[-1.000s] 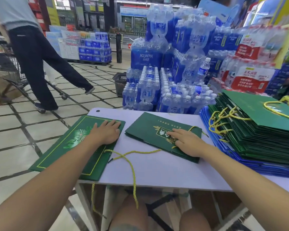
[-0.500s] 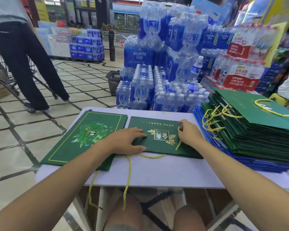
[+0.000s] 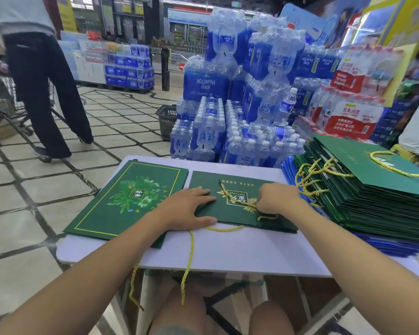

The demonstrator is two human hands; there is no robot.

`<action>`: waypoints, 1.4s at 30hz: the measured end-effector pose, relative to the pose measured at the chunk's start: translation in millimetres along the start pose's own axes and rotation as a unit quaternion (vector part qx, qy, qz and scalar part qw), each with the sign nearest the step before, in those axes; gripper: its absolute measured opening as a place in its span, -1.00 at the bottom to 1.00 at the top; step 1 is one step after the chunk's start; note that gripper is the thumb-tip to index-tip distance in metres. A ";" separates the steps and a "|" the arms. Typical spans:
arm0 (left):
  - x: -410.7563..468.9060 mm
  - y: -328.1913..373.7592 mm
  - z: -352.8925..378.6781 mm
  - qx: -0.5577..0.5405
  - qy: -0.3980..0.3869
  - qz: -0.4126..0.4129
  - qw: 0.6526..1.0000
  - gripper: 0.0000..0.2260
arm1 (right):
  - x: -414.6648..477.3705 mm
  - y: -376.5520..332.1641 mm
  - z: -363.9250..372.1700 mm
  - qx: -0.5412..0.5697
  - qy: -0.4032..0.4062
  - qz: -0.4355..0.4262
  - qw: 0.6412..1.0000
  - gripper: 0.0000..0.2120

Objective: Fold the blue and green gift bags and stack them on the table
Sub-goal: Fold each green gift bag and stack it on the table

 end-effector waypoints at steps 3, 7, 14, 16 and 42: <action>0.1 2.3 -1.7 -0.002 0.002 -0.001 1.000 -0.28 | 10.1 -12.2 -8.6 0.079 0.057 0.000 0.995 -0.79; -1.0 3.2 -0.1 -0.002 0.012 -0.005 1.000 -0.28 | 33.9 -59.7 -2.5 0.244 0.054 -0.004 0.968 -0.69; -4.0 4.2 -3.4 0.008 0.015 -0.005 1.000 -0.33 | 55.5 -91.8 11.5 0.305 0.093 -0.012 0.948 -0.93; -4.3 3.1 -2.8 0.013 0.017 0.000 1.000 -0.35 | 46.3 -85.9 7.9 0.376 0.084 -0.067 0.920 -0.94; -2.4 2.5 3.1 -0.001 0.022 -0.011 1.000 -0.55 | -18.6 -62.2 -16.7 0.308 0.011 -0.210 0.928 -0.82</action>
Point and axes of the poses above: each hand's wrist, its own x-axis towards the middle knuckle, its own z-axis out of the palm, y = z × x, the point moved 3 cm from there along x, towards the middle knuckle, and after that the axes turned 6 degrees about y, right-handed, at the moved point
